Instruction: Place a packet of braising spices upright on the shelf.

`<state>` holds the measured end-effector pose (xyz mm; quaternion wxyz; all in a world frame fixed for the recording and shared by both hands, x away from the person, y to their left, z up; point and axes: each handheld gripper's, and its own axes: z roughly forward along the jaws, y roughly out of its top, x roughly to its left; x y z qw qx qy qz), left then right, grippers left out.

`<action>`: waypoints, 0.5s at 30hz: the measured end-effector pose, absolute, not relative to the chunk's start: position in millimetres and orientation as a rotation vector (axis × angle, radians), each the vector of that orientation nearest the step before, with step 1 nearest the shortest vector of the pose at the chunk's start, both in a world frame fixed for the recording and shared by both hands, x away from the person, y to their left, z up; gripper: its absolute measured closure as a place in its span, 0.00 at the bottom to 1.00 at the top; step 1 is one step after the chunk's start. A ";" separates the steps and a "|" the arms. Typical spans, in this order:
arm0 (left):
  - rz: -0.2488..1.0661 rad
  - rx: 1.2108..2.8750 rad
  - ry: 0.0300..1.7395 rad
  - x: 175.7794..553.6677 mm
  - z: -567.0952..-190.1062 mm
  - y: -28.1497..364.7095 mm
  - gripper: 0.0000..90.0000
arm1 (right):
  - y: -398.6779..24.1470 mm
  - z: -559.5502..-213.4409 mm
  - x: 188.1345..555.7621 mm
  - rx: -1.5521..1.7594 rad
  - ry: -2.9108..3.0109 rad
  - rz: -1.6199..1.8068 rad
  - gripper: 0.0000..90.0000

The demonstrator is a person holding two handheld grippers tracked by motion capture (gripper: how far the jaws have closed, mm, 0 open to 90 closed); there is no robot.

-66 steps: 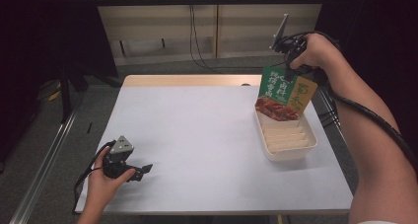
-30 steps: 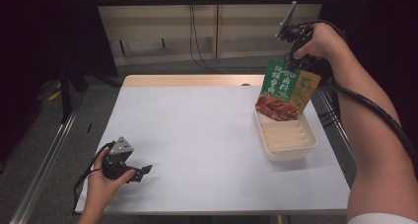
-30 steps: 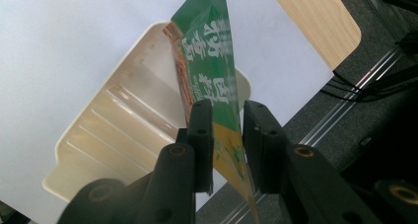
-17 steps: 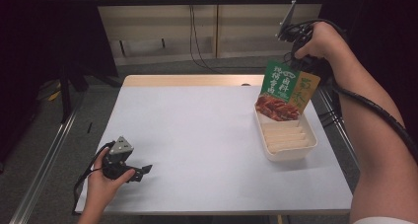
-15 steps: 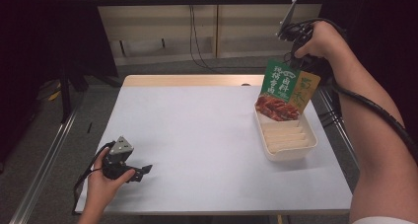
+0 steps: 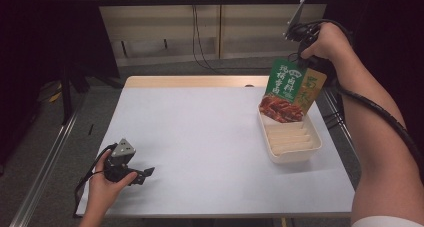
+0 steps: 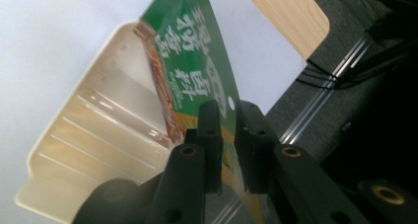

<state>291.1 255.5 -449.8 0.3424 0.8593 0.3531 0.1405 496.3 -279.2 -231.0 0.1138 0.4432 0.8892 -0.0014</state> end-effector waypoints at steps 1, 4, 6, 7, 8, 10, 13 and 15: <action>0.357 2.230 0.918 290.9 -449.4 255.7 0.09 | -278.5 -228.5 495.5 1.304 2.611 0.021 0.86; 0.363 2.230 0.917 290.2 -447.0 254.8 0.09 | -271.7 -215.2 488.6 1.304 2.628 0.052 0.81; 0.360 2.224 0.915 290.2 -446.8 254.9 0.09 | -269.2 -212.2 486.2 1.304 2.636 0.086 0.77; 0.364 2.228 0.914 290.2 -446.8 255.0 0.09 | -262.3 -207.2 479.9 1.335 2.663 0.139 0.70; 0.364 2.228 0.914 290.2 -446.8 255.0 0.09 | -262.3 -207.2 479.9 1.335 2.663 0.139 0.70; 0.361 2.215 0.908 290.4 -446.9 255.0 0.09 | -251.2 -206.5 470.8 1.335 2.708 0.209 0.57; 0.362 2.224 0.909 290.2 -445.4 255.5 0.09 | -239.2 -210.9 463.5 1.310 2.741 0.231 0.48; 0.368 2.221 0.909 290.3 -444.9 255.6 0.09 | -235.6 -213.2 461.7 1.296 2.751 0.243 0.46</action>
